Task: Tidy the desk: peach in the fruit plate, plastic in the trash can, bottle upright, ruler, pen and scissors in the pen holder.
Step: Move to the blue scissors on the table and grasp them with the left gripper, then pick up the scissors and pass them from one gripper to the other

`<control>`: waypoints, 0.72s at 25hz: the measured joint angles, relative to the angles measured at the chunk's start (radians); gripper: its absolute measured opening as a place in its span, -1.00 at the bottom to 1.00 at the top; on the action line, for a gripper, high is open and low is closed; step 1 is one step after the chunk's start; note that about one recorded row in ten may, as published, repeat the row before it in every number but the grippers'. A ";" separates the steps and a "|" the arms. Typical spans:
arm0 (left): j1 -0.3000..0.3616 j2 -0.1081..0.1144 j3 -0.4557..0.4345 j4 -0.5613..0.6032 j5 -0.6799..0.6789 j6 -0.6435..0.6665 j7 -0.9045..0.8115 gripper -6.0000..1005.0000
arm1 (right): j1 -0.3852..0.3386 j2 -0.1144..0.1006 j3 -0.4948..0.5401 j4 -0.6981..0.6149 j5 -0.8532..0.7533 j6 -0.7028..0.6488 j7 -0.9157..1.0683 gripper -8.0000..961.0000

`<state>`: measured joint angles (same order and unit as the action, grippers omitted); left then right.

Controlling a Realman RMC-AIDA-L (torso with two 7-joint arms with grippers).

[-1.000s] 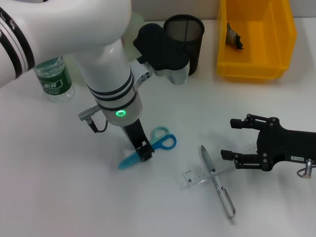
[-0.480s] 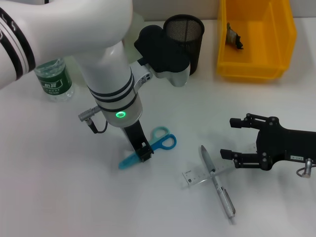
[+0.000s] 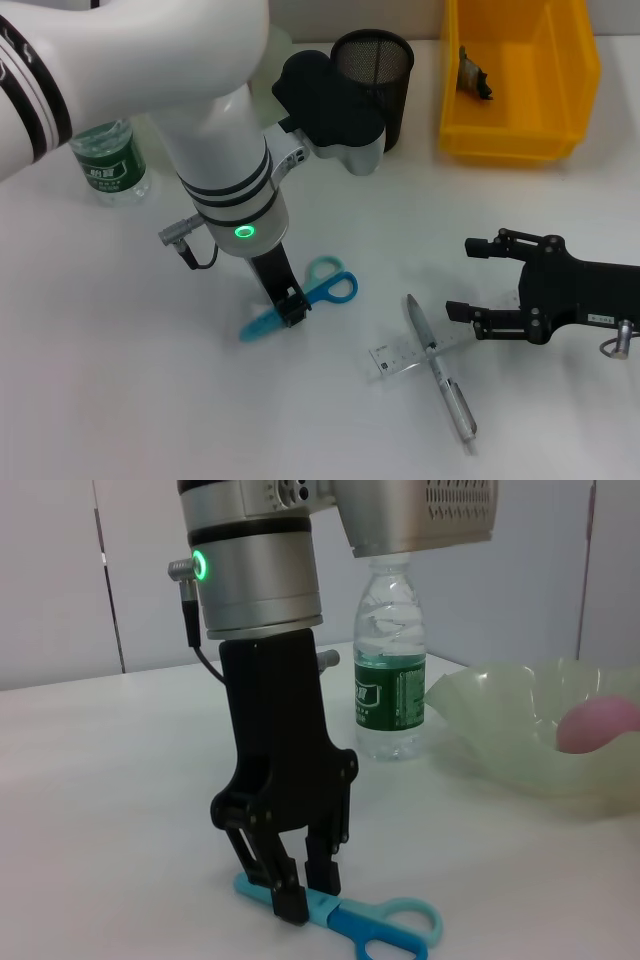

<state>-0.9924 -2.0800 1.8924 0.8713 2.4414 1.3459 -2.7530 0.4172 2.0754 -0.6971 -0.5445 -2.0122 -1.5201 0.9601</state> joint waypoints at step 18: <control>-0.015 0.000 -0.027 0.003 -0.004 0.000 0.023 -0.55 | 0.004 0.000 0.000 0.000 0.003 0.000 0.000 0.72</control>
<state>-1.0077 -2.0800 1.8650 0.8739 2.4375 1.3455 -2.7301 0.4216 2.0754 -0.6974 -0.5446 -2.0094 -1.5202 0.9603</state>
